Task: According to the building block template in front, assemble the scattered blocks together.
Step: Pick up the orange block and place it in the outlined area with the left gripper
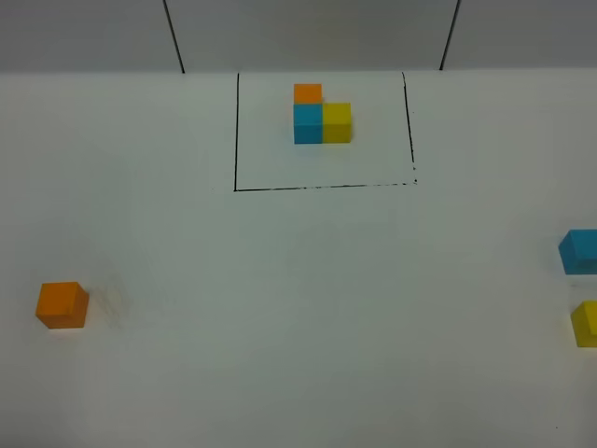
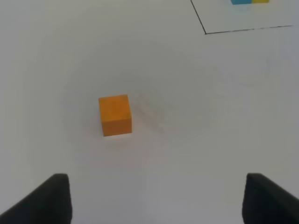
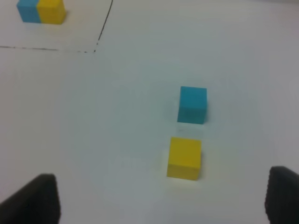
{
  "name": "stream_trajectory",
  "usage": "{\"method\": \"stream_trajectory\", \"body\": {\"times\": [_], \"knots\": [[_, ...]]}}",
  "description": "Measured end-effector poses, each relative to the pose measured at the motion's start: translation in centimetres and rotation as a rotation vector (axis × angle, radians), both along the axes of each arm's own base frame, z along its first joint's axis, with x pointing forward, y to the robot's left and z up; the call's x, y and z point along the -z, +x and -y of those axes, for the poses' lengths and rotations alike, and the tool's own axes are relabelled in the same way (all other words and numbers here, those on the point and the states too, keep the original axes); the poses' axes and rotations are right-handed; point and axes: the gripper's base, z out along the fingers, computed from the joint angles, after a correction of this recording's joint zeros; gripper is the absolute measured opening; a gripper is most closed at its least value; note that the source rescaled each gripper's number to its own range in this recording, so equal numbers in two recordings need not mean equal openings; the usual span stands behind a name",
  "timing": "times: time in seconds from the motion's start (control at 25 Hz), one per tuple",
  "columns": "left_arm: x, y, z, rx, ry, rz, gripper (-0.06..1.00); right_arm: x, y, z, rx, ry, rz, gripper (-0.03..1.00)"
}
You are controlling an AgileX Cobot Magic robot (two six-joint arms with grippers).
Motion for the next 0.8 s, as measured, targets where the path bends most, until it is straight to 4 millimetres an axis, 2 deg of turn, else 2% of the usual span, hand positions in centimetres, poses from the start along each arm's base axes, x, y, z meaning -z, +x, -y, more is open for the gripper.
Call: {"method": "stream_trajectory", "body": {"times": [0.8], "knots": [[0.00, 0.00, 0.00, 0.000, 0.000, 0.000, 0.62, 0.00, 0.00, 0.00, 0.000, 0.000, 0.000, 0.77]]}}
